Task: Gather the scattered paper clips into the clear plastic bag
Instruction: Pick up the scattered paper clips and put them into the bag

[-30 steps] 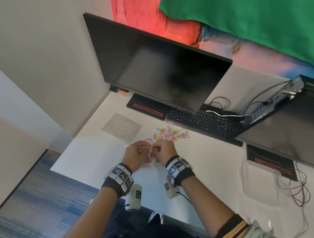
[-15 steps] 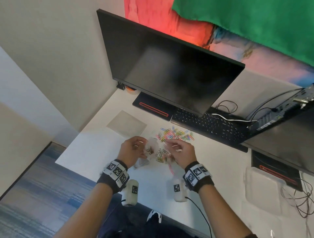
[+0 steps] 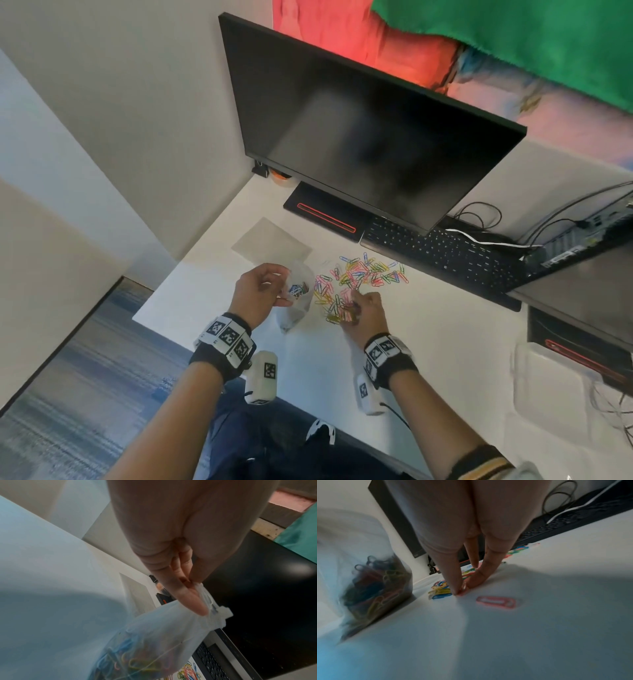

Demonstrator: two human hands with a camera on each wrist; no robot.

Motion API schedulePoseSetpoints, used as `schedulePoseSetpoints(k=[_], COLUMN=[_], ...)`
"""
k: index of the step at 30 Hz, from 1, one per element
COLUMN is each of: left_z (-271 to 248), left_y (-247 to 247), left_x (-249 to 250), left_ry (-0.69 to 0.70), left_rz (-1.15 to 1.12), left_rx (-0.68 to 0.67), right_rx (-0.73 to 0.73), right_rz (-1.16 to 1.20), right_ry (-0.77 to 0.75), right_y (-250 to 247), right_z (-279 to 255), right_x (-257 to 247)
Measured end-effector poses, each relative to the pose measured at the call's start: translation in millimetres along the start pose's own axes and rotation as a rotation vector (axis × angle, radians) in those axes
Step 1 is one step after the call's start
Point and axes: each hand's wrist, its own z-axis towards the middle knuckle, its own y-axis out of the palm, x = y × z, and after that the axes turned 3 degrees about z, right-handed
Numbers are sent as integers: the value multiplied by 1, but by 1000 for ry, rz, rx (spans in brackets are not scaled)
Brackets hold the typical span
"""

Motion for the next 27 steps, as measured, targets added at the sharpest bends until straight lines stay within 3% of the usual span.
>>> schedulePoseSetpoints(k=[3,7,11,17,19,23,27], left_z=[1,2,1,0,-1,-3,-4], left_y=[1,3,5,8,11,20,33], left_x=[-3,-9,-12,-13,-14,-17,-16], left_ry=[-4,-12,-22,-41,-52,-67,-76], left_rz=[-5,0,13,50,61,76,86], left_rx=[-9,-17,-24,-34,-45,-69,-80], right_rx=[-15,-164,-54,-130,-42,130,97], right_rz=[-118,-411,-532,-685,-536,-22,556], right_ry=[-89,-58,-183,-376,-279,64,307], right_y=[9,20,22,7,-1,-29,-65], right_z=[6,0,-2,2,6,8,2], right_x=[-7,-14,-16,-7,0,6,-1])
